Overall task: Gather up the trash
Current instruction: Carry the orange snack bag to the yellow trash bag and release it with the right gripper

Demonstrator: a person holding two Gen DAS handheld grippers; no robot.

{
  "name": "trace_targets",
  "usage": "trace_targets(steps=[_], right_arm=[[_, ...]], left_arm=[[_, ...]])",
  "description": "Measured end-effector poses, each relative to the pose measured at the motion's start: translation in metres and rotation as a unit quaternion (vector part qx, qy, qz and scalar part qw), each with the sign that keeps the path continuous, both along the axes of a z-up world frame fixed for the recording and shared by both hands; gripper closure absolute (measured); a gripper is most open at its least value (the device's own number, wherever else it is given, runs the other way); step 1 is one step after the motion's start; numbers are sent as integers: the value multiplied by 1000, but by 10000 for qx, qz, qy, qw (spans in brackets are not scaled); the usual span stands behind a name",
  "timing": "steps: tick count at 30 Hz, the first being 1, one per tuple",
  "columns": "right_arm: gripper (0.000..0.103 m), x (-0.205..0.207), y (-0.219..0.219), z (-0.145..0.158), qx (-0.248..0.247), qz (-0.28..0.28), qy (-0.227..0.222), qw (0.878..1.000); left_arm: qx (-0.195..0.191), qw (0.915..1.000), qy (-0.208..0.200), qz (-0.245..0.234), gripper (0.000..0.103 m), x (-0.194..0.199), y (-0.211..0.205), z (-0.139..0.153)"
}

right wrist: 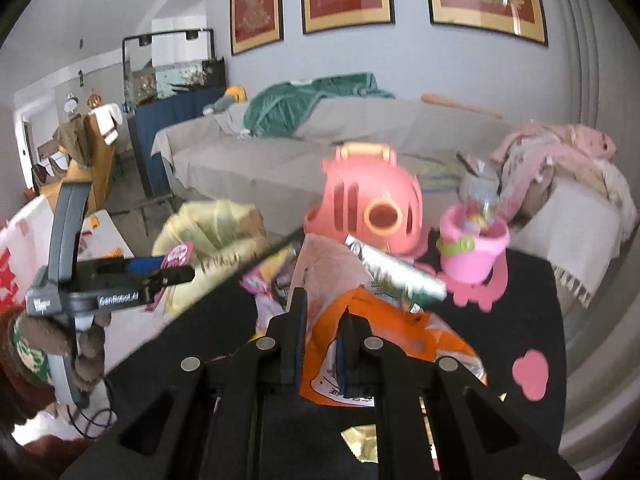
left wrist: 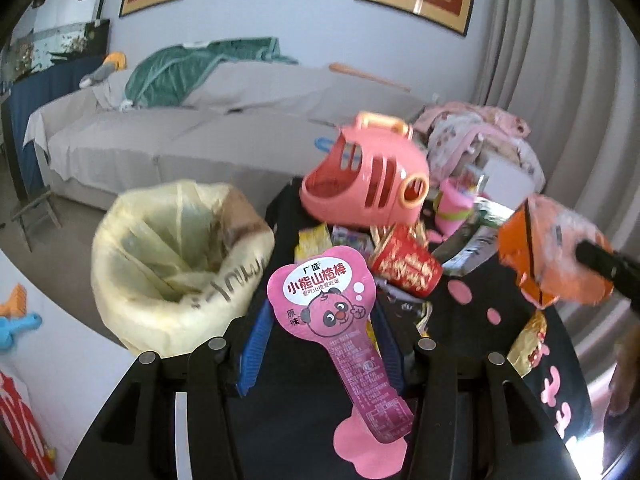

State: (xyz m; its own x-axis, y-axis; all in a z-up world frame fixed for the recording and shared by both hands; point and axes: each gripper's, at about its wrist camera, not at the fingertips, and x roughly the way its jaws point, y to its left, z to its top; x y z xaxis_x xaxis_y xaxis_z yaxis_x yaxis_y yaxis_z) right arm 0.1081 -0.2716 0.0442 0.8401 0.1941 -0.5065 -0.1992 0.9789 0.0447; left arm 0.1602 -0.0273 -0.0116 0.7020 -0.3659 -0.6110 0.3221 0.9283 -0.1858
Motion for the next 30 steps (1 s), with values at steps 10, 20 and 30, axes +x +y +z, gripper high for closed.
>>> trace_targets(steps=[10,20,30], right_arm=[[92,4,-14,74,833,168,-388,9956],[92,21,-13,12,285,-169,365,9988],[92,53,33,53,401,554,-422,9968]], left_arm=[[-180,9990,-389,127,52,-12,23,32],[-173,9995,-195,155,52,-6,23,8],[213,9943,-483,925,52,46,61,27]])
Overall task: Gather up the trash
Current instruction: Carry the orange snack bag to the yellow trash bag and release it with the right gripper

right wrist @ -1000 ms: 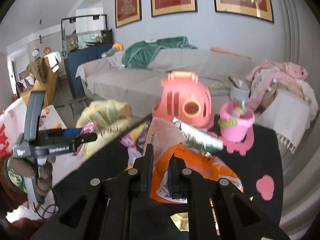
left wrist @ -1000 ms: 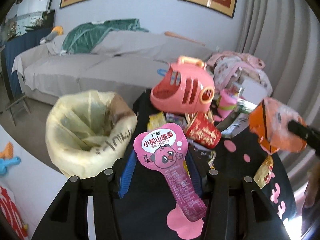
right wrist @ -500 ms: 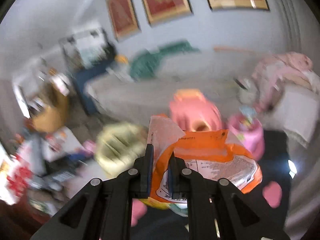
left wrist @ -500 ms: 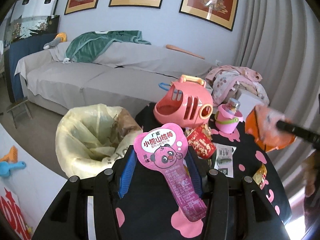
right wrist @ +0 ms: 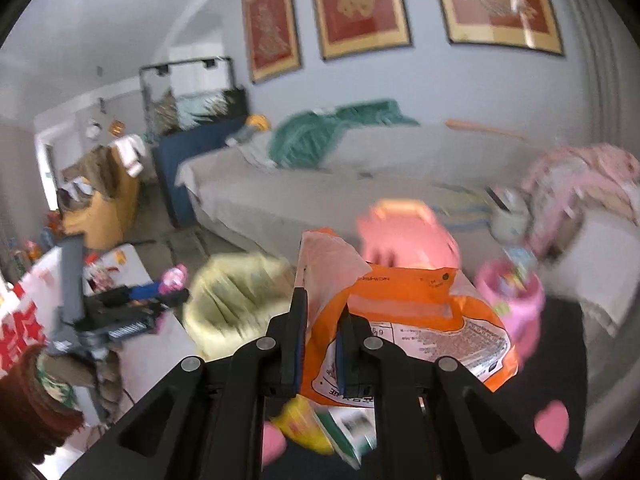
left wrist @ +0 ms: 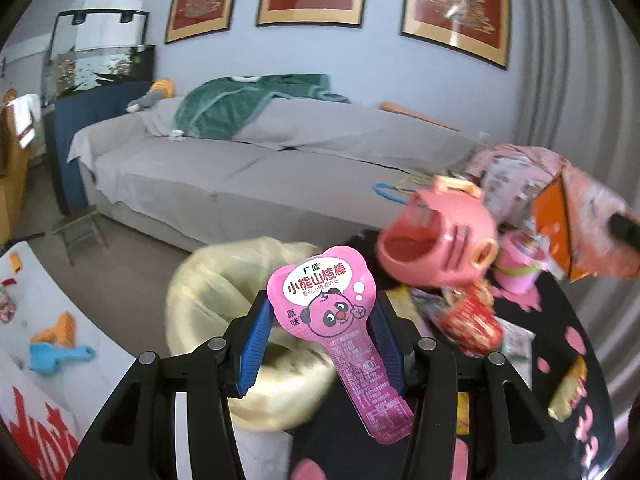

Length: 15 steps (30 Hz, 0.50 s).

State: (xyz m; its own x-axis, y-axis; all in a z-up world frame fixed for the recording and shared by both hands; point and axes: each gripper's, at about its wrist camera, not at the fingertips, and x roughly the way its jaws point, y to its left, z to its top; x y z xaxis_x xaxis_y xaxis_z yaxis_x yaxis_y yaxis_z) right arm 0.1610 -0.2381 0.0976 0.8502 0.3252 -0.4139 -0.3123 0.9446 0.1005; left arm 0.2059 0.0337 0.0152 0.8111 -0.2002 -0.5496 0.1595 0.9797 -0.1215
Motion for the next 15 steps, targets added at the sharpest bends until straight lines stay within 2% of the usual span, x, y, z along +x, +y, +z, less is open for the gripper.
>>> trace_targets(steps=[3,7,12,15], right_arm=[[92,27,18,12,-41,196,-153,9997],[92,63,34,12,-24,336,-90,9994],[92,104,46,-12,4,377,260,9989],[92,122,52,-30,38,421,542,9976]], left_arm=[[-87,9999,134,47,52,24,17,-6],[-137,9991,350,191,52,57,33,-22],[-303,9956,860,217,52,98,42,-61],[-585,9916,1153,6,50,116,45,-84]])
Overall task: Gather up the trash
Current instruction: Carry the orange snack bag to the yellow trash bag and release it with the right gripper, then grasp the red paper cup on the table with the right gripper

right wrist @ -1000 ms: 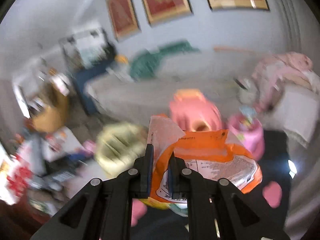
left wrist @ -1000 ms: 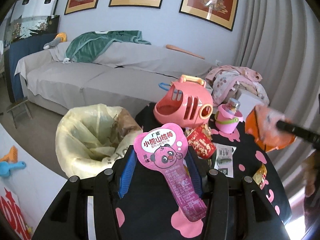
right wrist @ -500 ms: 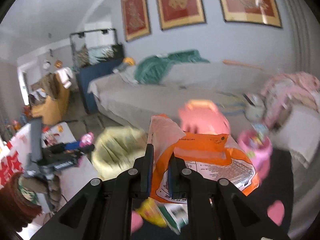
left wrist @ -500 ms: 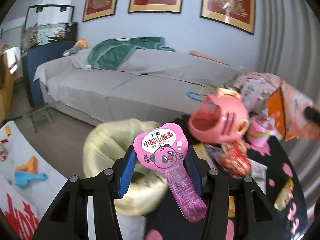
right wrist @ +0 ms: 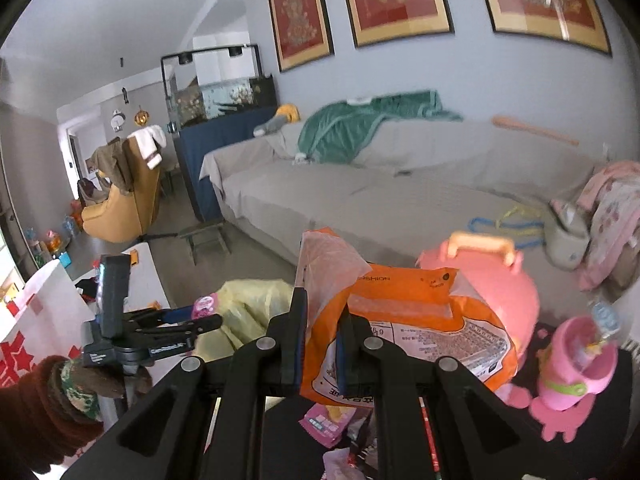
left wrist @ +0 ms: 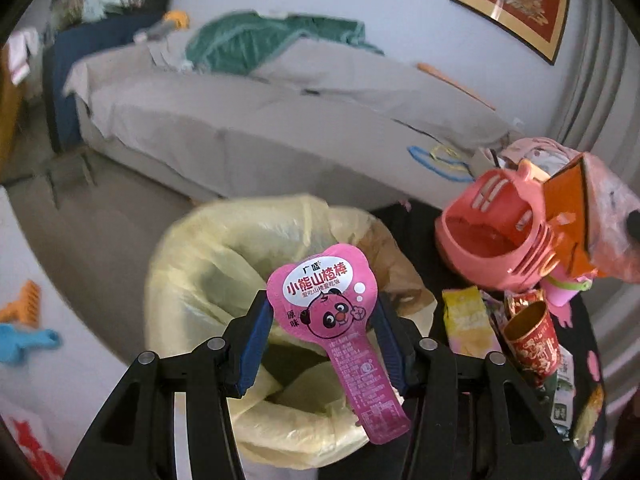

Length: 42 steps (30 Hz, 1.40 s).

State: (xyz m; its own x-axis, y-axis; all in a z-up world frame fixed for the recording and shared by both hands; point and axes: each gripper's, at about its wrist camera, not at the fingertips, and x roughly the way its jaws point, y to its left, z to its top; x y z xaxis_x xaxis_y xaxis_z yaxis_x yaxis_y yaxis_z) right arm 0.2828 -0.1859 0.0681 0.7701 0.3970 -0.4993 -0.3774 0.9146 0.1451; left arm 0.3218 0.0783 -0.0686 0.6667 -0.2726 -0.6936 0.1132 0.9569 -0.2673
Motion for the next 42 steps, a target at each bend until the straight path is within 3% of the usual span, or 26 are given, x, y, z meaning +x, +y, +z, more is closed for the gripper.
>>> trace_targets(steps=[4,9,16,19,23,25,28,30,32,35,37,42], right_arm=[[92,11,14,-19,-142,64,217,9996],[92,27,34,-31,-202,223,360,9989],[92,52,90,-30,-19,901,358,9953],[91,70,124,-39,182,1314,567,9895],[91,108,167,-77,335,1628,1276,9778],[91,131,184,-111,344,1568,1878,9690],[91,159,198,-171,363,1377,2978,9439],[91,170,202,-213,372,1152,3702,9210],[91,174,202,-237,363,1013,4045,9082],[90,172,202,-248,321,983,4056,9082],[88,165,204,-243,113,1081,3843,9168],[70,129,205,-192,-141,1634,2979,9404]], left_arm=[[-403,9991,120,-16,40,12,11,-15],[-810,9963,4,276,39,8,38,-5],[-443,9913,-454,1155,39,-23,87,13],[-401,9879,-549,1391,39,-37,101,12],[-363,9861,-592,1511,39,-51,111,7],[-432,9858,-551,1524,39,-55,116,3],[-476,9868,-455,1481,39,-59,121,-5],[-462,9879,-419,1422,39,-61,121,-9],[-417,9887,-423,1376,39,-62,118,-12],[-384,9892,-441,1345,39,-60,116,-15],[-403,9889,-440,1362,39,-59,115,-16],[-376,9888,-423,1380,39,-58,107,-15]])
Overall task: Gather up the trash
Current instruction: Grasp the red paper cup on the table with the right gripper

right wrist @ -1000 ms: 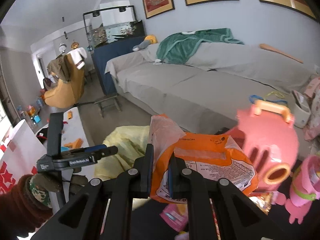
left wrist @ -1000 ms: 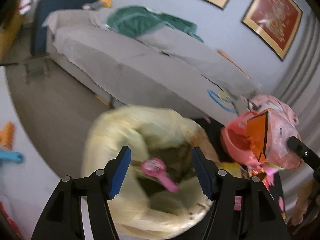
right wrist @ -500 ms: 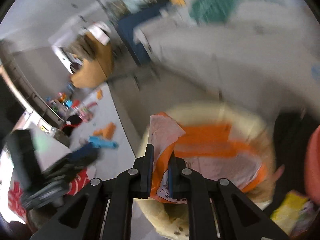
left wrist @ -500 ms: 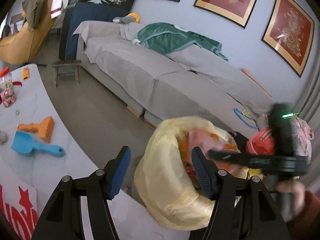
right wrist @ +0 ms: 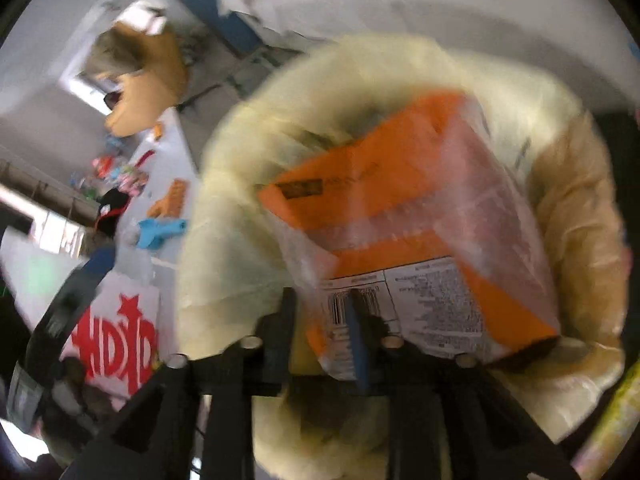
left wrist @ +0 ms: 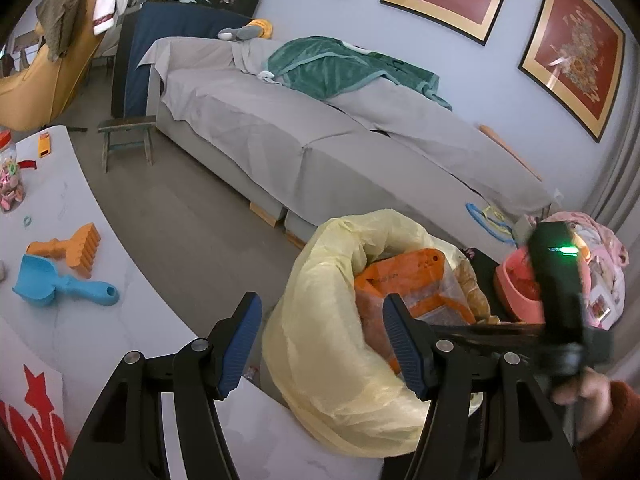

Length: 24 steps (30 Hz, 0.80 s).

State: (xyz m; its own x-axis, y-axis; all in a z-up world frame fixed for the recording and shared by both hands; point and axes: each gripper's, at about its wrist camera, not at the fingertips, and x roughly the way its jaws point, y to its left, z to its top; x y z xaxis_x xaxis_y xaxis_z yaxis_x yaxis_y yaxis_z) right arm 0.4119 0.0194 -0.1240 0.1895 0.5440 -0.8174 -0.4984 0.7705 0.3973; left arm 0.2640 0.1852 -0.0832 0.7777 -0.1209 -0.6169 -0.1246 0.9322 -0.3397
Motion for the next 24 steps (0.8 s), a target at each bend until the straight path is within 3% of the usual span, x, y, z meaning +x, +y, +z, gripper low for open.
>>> trace_targets(steps=[4,11,16,19,24], right_arm=[[69,-31,-9,34,-69,105,-816,9966],[69,-78,-91,84,55,-727,-1544,9853],[69,-125,-175,119,-252,-1489,-2158,9647],[69,-156,-215,128,-725,-1931,-2541,9449],[69,-191,-280,122,-891,-2492,-2529,9306]], left_arm=[[51,10000,4,-46,39,1,-15,2],[123,9985,-64,-527,39,-6,-71,16],[51,9936,-17,-1131,39,-17,-129,22],[-21,9879,125,-1544,39,-26,-164,19],[11,9728,372,-2287,39,-34,-220,7]])
